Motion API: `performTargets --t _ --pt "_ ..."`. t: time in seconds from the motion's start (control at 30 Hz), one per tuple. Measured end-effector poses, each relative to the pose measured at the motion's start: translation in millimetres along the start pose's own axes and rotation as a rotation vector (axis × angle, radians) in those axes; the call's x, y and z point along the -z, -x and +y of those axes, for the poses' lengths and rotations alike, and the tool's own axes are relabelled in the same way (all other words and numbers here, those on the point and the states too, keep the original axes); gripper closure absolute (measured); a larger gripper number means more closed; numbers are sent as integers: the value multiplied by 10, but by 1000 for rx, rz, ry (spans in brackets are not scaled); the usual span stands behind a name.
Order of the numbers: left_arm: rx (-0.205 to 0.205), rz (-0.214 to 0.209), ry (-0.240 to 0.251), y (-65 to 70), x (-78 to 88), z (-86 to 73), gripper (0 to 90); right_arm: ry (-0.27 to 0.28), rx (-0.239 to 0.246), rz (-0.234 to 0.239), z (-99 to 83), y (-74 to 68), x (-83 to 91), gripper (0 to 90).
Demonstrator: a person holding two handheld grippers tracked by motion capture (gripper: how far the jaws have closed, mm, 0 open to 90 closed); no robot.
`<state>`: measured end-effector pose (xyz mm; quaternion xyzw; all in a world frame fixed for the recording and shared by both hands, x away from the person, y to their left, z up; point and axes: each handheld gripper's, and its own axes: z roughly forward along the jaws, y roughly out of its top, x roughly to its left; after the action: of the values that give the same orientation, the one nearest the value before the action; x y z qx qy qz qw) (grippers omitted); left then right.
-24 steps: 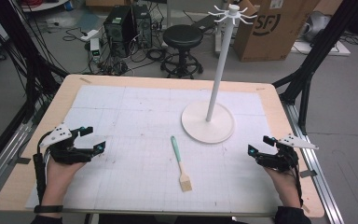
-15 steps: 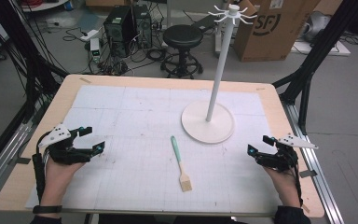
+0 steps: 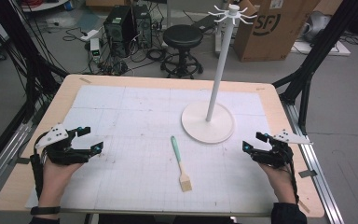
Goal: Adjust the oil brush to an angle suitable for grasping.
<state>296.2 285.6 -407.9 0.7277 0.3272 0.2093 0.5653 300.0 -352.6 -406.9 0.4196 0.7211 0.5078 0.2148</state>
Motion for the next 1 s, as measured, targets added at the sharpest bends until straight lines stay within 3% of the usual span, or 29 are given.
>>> performTargets --t 0.3,0.43,0.47,0.53,0.57,0.67,0.8,1.0 --pt "3 -7 -3 -1 -12 -4 178 -8 34 79 54 -105 -139 514" --pt "4 -10 -3 -5 -11 -4 180 -26 66 117 99 -209 -281 583" --pt "5 -11 -3 -5 -12 -4 180 -34 75 139 120 -259 -351 654" --pt "6 -15 -2 0 -15 -5 180 -36 79 147 130 -284 -389 668" --pt "6 -15 -1 0 -16 -5 181 -48 97 160 149 -334 -469 730" --pt "6 -16 3 0 -13 -4 182 -72 110 192 165 -416 -594 803" --pt "10 -18 1 2 -13 -5 182 -98 125 229 185 -518 -741 876" --pt "6 -26 -2 12 -20 -5 185 -133 153 276 195 -650 -947 897"
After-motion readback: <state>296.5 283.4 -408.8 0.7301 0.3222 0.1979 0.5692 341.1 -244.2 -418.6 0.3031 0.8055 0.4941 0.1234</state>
